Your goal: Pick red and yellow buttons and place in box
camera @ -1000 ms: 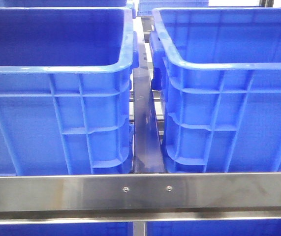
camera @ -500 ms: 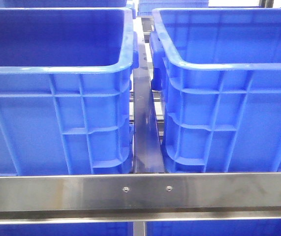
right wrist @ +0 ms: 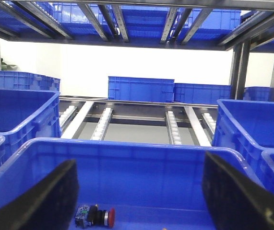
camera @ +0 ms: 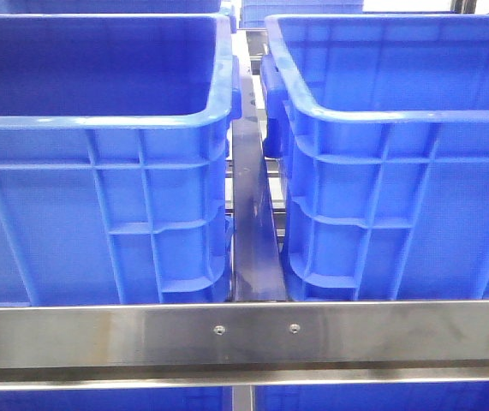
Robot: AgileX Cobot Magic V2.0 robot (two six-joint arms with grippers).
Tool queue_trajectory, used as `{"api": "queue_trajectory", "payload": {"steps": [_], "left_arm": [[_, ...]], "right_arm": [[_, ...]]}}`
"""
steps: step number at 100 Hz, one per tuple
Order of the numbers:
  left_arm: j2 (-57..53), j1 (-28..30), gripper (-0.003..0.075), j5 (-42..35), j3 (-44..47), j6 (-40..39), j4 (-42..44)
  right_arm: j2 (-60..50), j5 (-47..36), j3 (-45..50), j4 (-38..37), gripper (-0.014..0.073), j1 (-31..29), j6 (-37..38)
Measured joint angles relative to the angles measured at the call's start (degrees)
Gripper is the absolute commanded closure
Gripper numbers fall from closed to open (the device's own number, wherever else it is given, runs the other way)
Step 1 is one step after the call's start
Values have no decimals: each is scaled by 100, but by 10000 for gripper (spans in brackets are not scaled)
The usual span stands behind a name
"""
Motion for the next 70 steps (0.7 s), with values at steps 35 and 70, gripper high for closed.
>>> {"api": "queue_trajectory", "payload": {"steps": [35,70], "left_arm": [[0,0,739,0,0,0,0],[0,0,739,0,0,0,0]], "right_arm": [[-101,193,220,-33,669,23,0],[-101,193,229,-33,661,23,0]]}}
